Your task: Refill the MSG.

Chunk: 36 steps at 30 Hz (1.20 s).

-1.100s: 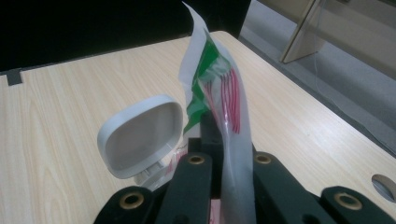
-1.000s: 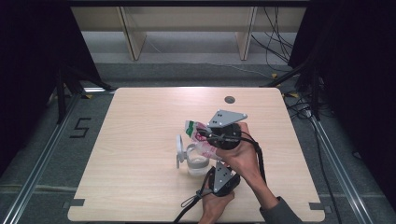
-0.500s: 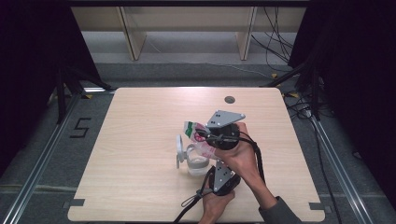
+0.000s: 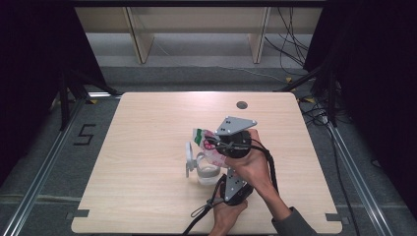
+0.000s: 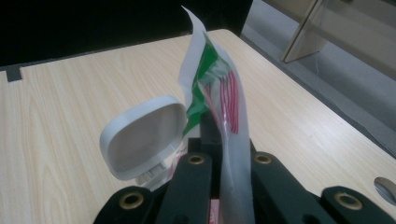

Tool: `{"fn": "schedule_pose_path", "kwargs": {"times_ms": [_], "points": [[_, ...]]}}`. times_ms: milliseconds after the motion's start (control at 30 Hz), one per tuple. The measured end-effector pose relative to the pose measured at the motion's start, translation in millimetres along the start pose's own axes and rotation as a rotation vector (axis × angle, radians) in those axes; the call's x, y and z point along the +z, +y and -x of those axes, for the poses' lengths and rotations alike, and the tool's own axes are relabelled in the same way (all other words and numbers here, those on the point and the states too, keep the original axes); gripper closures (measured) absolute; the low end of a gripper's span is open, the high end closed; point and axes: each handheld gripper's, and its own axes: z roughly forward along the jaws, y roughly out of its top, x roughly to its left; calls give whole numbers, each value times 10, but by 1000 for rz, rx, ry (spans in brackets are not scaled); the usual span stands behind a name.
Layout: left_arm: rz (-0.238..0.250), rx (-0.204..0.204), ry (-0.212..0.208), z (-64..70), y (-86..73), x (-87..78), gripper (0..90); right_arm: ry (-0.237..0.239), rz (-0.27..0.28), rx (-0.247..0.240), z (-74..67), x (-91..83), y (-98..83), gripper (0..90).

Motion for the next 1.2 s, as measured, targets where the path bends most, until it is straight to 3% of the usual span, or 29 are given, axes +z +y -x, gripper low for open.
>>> {"fn": "schedule_pose_path", "kwargs": {"times_ms": [600, 1200], "points": [[5, -3, -5, 2, 1, 5, 814, 6, -20, -1, -33, -21, 0, 900], [5, -3, -7, 11, 1, 1, 814, 7, -5, 0, -4, -20, 0, 900]]}}
